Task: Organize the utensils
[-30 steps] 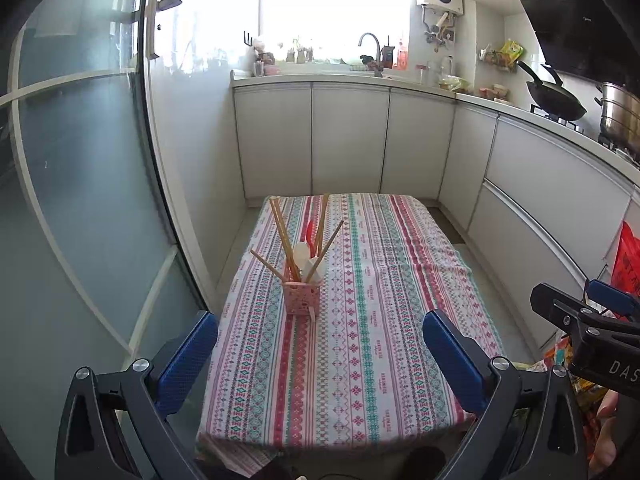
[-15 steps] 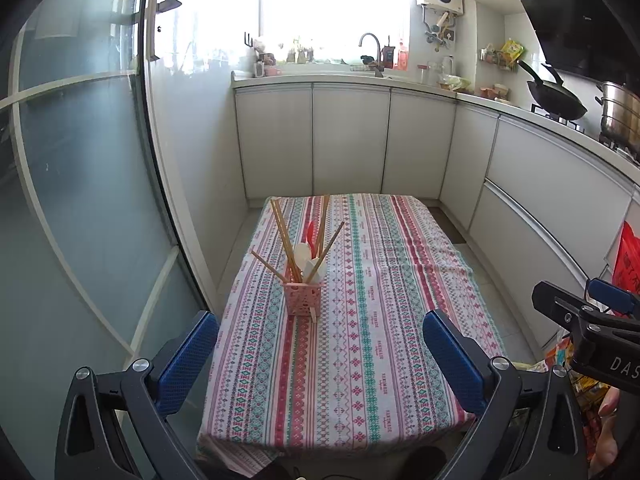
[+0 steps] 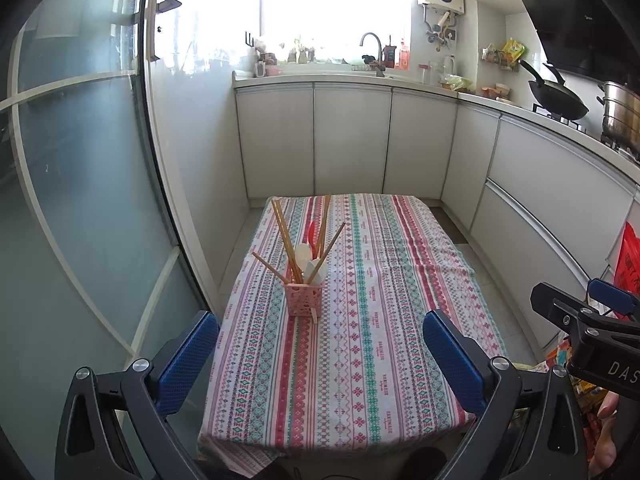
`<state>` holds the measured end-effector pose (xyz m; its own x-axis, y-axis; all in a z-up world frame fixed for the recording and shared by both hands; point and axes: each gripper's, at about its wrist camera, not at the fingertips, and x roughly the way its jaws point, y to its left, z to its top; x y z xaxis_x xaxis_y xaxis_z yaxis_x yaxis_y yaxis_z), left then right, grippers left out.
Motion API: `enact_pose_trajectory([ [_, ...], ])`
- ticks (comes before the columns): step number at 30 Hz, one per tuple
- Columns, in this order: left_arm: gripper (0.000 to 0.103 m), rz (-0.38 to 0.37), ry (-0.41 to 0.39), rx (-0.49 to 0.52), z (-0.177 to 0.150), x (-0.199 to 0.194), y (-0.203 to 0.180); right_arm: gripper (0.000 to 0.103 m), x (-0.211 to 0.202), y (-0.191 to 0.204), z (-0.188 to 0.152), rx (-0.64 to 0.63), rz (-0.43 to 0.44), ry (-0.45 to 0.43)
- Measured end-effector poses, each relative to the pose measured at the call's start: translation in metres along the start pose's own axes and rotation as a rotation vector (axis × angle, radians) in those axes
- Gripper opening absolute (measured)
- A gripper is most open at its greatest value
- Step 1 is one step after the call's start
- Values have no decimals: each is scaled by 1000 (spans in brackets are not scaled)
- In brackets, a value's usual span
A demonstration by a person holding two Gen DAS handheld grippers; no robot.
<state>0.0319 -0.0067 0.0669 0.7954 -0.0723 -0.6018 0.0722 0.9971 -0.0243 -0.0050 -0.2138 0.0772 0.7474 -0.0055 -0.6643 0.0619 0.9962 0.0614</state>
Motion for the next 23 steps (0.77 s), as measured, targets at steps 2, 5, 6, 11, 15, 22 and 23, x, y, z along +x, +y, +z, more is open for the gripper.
enact_pose_trajectory([
  [2,103,2,0,-2,0,0,1,103,0,0,0,0,2,1],
  [5,103,4,1,-3,0,1,1,103,0,0,0,-2,5,-1],
  [6,103,5,1,-3,1,1,2,103,0,0,0,-2,6,-1],
  [11,103,3,1,-7,1,1,2,103,0,0,1,-7,6,-2],
  [15,103,4,1,-6,3,2,2,103,1,-1,2,-8,4,-2],
  [22,103,3,6,-8,4,7,1,103,4,-2,4,-10,7,1],
  [23,103,3,8,-9,4,8,1,103,6,-1,4,-11,9,3],
])
